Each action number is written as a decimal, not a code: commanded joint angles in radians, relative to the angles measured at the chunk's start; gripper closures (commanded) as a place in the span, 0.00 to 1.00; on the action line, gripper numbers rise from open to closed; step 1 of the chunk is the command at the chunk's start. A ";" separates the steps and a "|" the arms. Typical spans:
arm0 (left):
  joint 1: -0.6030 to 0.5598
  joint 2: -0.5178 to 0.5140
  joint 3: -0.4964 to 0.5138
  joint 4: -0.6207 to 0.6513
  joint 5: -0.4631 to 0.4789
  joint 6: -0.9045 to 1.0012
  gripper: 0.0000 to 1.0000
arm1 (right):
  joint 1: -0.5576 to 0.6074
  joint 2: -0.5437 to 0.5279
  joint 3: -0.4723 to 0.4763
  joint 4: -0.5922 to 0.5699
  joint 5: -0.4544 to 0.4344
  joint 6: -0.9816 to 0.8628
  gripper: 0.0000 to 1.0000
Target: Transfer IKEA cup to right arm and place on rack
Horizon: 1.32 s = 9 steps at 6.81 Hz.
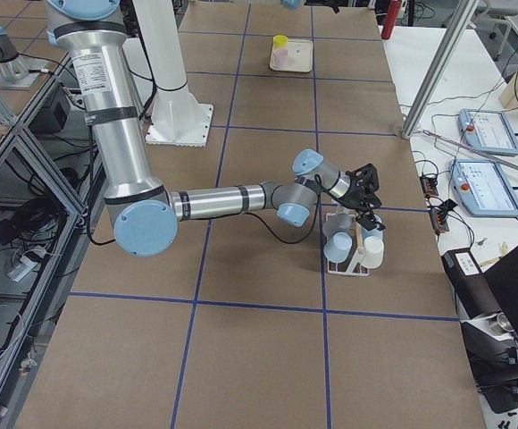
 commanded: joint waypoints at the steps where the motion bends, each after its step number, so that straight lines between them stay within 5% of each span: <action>1: -0.004 -0.001 0.000 -0.001 -0.003 0.005 0.01 | 0.060 0.004 0.019 0.033 0.110 -0.010 0.00; 4: -0.137 0.084 -0.002 0.106 -0.137 0.322 0.01 | 0.151 -0.069 0.213 -0.018 0.339 0.001 0.00; 6: -0.143 0.265 -0.003 0.143 -0.136 0.637 0.01 | 0.151 -0.105 0.435 -0.200 0.461 0.086 0.00; 9: -0.071 0.464 -0.023 0.158 -0.124 0.865 0.01 | 0.148 -0.105 0.473 -0.198 0.547 0.242 0.00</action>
